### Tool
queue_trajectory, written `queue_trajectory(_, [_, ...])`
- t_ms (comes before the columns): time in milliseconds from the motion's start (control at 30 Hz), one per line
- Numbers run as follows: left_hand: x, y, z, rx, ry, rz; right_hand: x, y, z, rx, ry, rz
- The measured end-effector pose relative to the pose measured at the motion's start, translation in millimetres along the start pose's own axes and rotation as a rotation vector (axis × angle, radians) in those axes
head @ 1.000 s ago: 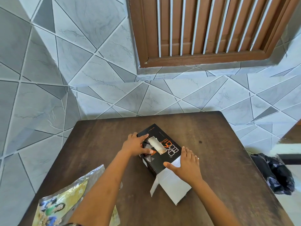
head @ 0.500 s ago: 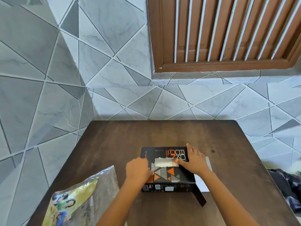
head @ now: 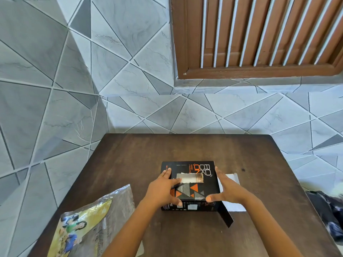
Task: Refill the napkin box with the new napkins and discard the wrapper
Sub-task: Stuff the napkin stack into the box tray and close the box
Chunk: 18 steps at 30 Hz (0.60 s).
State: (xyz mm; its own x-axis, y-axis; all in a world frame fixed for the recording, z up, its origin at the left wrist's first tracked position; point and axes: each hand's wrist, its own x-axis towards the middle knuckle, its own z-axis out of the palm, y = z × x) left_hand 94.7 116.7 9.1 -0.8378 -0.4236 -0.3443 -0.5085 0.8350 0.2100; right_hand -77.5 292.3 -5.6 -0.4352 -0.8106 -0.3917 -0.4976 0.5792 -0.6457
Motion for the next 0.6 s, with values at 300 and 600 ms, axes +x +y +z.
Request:
queue_trajectory(300, [9.8, -12.3, 5.1, -0.062, 0.033, 0.048, -4.5, 4.8, -2.0, -0.224, -0.01, 0.005])
queue_trajectory(600, [9.5, -13.5, 0.5, -0.044, 0.022, 0.058, -3.1, 18.3, -2.4, -0.529, 0.123, -0.109])
